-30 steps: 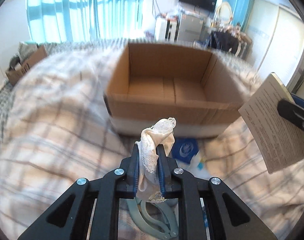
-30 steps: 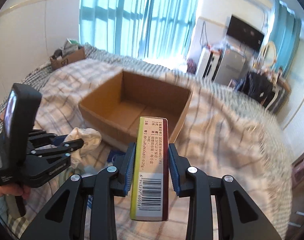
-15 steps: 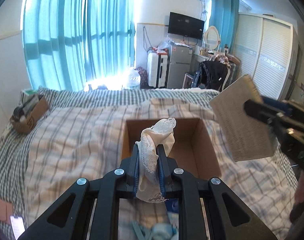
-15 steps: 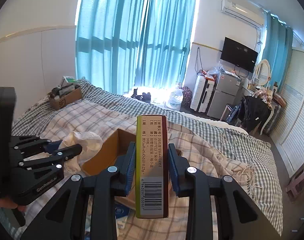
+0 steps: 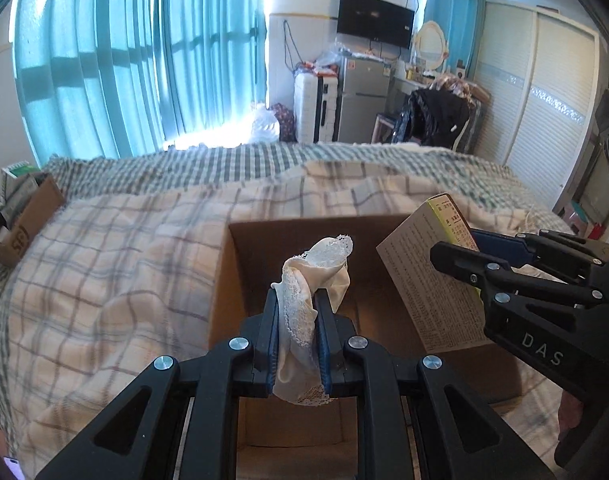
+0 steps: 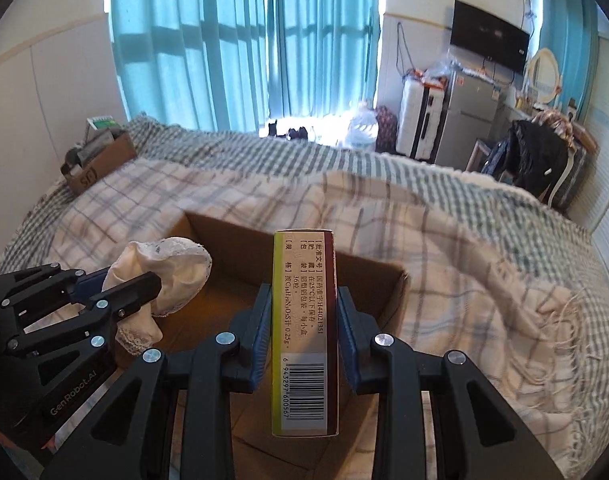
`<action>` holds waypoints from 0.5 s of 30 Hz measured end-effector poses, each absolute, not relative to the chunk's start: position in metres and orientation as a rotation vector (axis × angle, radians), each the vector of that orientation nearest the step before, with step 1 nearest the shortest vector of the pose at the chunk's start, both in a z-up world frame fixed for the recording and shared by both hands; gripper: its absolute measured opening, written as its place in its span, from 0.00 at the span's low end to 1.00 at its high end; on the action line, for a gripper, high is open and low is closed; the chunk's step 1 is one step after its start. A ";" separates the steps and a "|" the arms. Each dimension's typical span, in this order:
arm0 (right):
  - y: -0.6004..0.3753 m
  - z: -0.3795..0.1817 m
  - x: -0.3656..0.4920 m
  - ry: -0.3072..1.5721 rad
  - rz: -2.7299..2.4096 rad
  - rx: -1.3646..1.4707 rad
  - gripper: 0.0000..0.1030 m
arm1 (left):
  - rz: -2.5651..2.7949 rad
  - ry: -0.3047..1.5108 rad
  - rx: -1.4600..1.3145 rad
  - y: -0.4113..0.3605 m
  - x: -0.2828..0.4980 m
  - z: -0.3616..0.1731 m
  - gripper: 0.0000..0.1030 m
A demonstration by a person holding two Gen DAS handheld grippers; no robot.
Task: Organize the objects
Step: 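Carry both items into the cardboard box and open both tools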
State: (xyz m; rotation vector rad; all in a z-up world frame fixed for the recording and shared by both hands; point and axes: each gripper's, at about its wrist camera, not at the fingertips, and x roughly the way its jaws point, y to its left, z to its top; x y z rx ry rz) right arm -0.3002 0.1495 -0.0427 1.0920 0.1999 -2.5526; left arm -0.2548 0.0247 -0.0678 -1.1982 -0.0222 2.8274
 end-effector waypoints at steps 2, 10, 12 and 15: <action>0.154 -0.055 -0.304 0.200 -2.541 1.115 0.29 | 2.820 -0.018 -1.231 0.024 -0.258 -0.081 0.16; 0.174 -0.047 -0.295 0.125 -2.585 1.071 0.59 | 2.803 0.025 -1.272 0.031 -0.246 -0.087 0.48; 0.176 -0.032 -0.285 0.113 -2.612 1.034 0.59 | 2.841 0.034 -1.214 0.032 -0.234 -0.074 0.65; 0.182 -0.006 -0.267 0.125 -2.652 1.002 0.59 | 2.861 0.030 -1.180 0.029 -0.216 -0.057 0.70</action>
